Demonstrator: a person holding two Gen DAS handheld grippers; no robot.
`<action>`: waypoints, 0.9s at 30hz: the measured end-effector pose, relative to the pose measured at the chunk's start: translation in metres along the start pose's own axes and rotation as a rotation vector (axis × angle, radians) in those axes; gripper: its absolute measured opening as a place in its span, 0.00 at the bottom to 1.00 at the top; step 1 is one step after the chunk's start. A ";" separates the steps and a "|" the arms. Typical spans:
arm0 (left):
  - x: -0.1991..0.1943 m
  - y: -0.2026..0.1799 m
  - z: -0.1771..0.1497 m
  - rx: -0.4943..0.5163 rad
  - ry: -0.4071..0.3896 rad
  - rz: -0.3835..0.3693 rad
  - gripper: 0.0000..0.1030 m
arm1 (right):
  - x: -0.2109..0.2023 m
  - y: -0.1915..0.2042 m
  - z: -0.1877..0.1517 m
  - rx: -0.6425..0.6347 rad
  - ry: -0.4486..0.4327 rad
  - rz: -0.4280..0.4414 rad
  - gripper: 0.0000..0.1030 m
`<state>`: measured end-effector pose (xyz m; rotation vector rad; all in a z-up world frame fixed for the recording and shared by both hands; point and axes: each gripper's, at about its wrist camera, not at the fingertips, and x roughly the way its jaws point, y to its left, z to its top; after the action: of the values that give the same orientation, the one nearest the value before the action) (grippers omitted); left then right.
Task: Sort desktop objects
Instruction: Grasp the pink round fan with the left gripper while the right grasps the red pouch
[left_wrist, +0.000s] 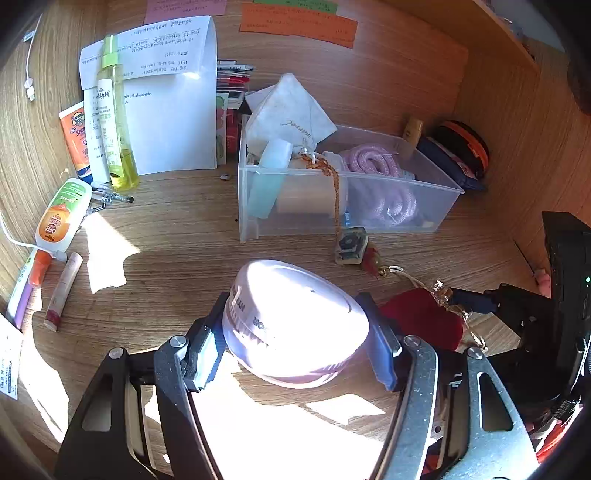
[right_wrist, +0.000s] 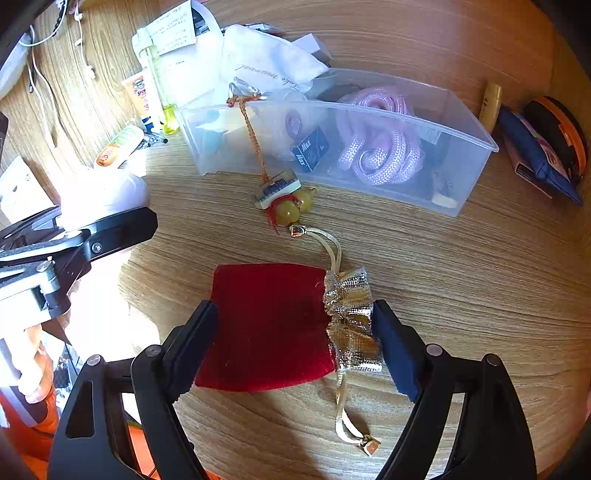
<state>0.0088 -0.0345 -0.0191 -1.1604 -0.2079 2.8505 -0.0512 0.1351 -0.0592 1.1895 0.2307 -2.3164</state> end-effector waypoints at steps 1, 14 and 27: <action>0.001 0.001 0.000 -0.007 0.001 -0.004 0.64 | 0.000 0.001 0.001 -0.002 0.004 0.010 0.79; 0.005 0.008 0.000 -0.032 0.004 -0.021 0.64 | 0.001 0.013 0.002 -0.084 -0.043 -0.018 0.34; 0.000 -0.003 0.017 -0.025 -0.036 -0.044 0.64 | -0.024 -0.017 0.007 0.016 -0.085 0.049 0.12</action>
<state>-0.0035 -0.0334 -0.0064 -1.0959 -0.2674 2.8403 -0.0531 0.1560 -0.0371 1.0894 0.1511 -2.3239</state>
